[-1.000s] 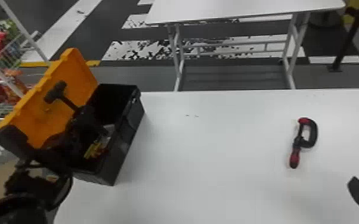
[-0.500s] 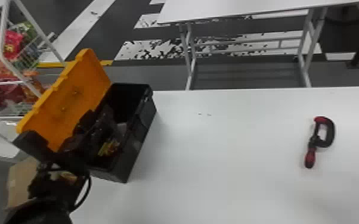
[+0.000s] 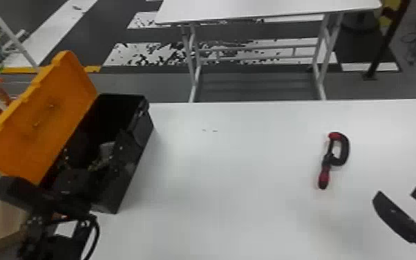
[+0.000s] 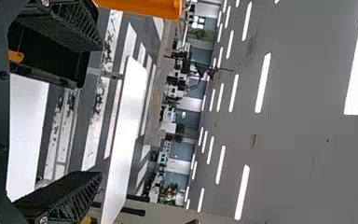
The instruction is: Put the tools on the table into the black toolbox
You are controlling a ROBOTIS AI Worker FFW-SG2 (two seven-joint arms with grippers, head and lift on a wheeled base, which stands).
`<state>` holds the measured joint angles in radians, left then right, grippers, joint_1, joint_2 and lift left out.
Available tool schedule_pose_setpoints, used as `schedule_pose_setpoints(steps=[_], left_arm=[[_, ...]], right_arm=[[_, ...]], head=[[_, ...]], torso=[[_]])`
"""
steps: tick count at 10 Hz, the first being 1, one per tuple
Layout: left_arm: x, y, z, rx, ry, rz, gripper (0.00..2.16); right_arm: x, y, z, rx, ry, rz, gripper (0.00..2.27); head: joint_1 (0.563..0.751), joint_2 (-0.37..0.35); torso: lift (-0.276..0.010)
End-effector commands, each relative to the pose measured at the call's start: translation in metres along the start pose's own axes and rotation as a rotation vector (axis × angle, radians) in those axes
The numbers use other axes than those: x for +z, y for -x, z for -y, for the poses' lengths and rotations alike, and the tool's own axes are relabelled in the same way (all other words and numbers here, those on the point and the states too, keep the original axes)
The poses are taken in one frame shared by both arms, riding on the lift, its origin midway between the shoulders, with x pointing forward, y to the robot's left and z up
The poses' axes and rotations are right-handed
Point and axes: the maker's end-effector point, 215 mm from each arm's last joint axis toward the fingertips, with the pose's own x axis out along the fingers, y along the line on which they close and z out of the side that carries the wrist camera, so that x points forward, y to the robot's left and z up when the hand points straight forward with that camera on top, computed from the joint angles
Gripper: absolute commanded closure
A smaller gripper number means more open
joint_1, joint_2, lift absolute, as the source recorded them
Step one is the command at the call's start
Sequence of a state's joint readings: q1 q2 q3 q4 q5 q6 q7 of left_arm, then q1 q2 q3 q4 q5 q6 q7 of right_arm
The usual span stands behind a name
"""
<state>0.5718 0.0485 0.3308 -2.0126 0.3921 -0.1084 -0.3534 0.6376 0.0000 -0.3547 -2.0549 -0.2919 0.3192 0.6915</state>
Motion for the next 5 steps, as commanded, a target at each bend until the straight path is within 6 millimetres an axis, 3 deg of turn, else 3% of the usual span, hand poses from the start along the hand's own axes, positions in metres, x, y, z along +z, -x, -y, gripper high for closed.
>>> schedule_pose_setpoints(steps=[1,5], left_arm=[[-0.018,0.006,0.02,-0.03,-0.003,-0.027,0.04],[-0.041,0.026,0.061,-0.093,-0.04,-0.015,0.04]], right_arm=[[-0.006,-0.014,-0.009,-0.004,-0.017,-0.038,0.14],[-0.027,-0.057,-0.027,-0.076,-0.051,-0.189,0.14]], head=[[0.695,0.134],[0.695,0.112]], torso=[[-0.075],[-0.075]])
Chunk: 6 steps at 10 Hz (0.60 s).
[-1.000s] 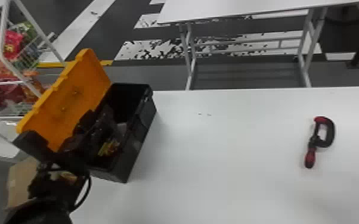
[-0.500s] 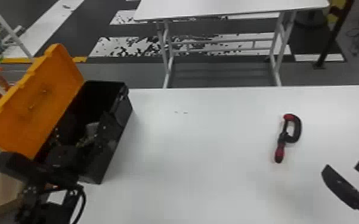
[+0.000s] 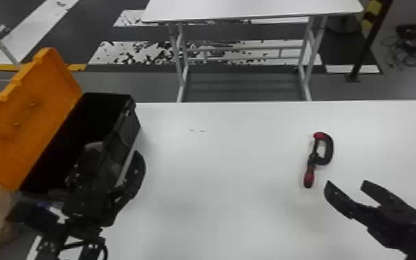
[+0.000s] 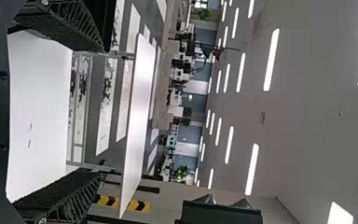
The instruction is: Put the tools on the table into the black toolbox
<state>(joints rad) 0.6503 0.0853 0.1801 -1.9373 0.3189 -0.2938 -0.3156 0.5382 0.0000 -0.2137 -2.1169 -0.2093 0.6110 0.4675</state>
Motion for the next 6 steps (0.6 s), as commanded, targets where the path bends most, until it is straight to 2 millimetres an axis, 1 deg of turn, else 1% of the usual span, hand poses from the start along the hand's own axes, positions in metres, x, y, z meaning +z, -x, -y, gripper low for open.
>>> schedule_pose_setpoints(steps=[1,3,4,6], left_arm=[[-0.005,0.005,0.017,-0.033,-0.005,0.004,0.04],[-0.019,0.008,0.031,-0.063,0.004,-0.015,0.04],[-0.024,0.008,0.037,-0.073,-0.001,-0.025,0.04],[-0.029,0.006,0.046,-0.089,-0.002,-0.033,0.05]], right_arm=[[-0.003,-0.013,-0.007,-0.02,-0.006,-0.043,0.14],[-0.004,-0.026,-0.001,-0.114,0.004,-0.08,0.14],[0.001,-0.033,0.004,-0.185,0.036,-0.076,0.14],[0.008,-0.048,0.009,-0.251,0.053,-0.072,0.14]], head=[[0.695,0.11],[0.695,0.088],[0.695,0.074],[0.695,0.05]], torso=[[-0.075],[-0.075],[-0.075],[-0.075]])
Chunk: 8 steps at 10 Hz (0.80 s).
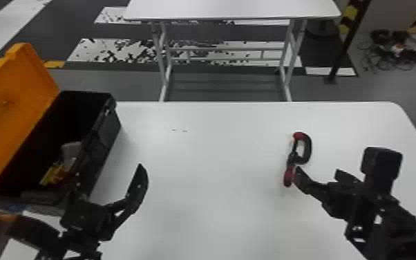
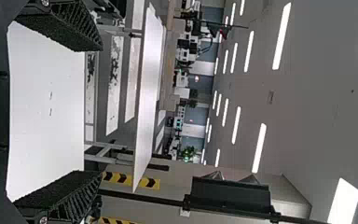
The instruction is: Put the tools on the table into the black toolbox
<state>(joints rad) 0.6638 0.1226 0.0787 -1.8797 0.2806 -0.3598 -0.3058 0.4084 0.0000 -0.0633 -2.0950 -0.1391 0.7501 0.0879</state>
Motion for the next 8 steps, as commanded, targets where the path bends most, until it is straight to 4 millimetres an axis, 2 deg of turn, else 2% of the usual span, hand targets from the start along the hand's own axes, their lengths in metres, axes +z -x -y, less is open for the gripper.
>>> schedule_pose_setpoints(steps=[1,4,8], left_arm=[[-0.002,-0.001,0.003,-0.006,-0.001,-0.003,0.05],[-0.009,-0.001,0.007,-0.014,-0.004,-0.02,0.05],[-0.013,-0.001,0.008,-0.02,-0.005,-0.026,0.05]], right_arm=[[0.007,-0.014,-0.008,-0.007,-0.003,0.006,0.14],[0.018,-0.043,-0.011,-0.028,-0.021,0.026,0.14],[0.0,-0.066,-0.019,-0.009,-0.059,-0.022,0.14]], head=[[0.695,0.042],[0.695,0.038],[0.695,0.052]], torso=[[-0.075],[-0.075],[-0.075]])
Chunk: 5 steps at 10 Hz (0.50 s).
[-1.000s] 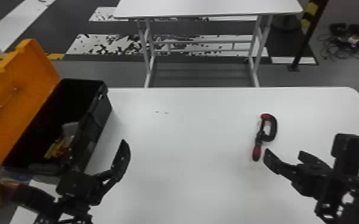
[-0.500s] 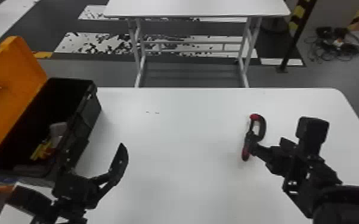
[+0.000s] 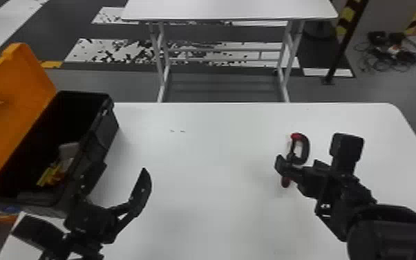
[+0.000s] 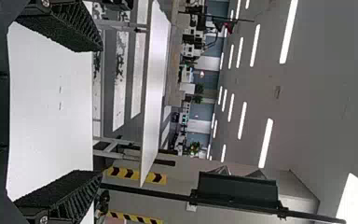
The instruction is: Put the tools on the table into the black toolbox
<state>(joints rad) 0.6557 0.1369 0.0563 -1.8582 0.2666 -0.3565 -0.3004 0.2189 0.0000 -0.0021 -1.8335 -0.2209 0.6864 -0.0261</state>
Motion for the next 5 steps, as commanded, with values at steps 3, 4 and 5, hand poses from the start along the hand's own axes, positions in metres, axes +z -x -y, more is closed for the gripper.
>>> schedule_pose_setpoints(steps=[3,4,5], left_arm=[[-0.001,-0.001,-0.001,-0.002,-0.003,-0.003,0.05],[-0.001,-0.001,-0.001,-0.003,-0.004,-0.003,0.05],[-0.001,-0.001,-0.001,-0.004,-0.006,-0.004,0.05]], right_arm=[[-0.014,-0.016,-0.004,0.01,-0.011,-0.04,0.14],[-0.018,-0.02,-0.005,0.012,-0.01,-0.052,0.14],[-0.02,-0.023,-0.009,0.018,-0.007,-0.059,0.14]], head=[[0.695,0.062],[0.695,0.064],[0.695,0.066]], torso=[[-0.075],[-0.075],[-0.075]])
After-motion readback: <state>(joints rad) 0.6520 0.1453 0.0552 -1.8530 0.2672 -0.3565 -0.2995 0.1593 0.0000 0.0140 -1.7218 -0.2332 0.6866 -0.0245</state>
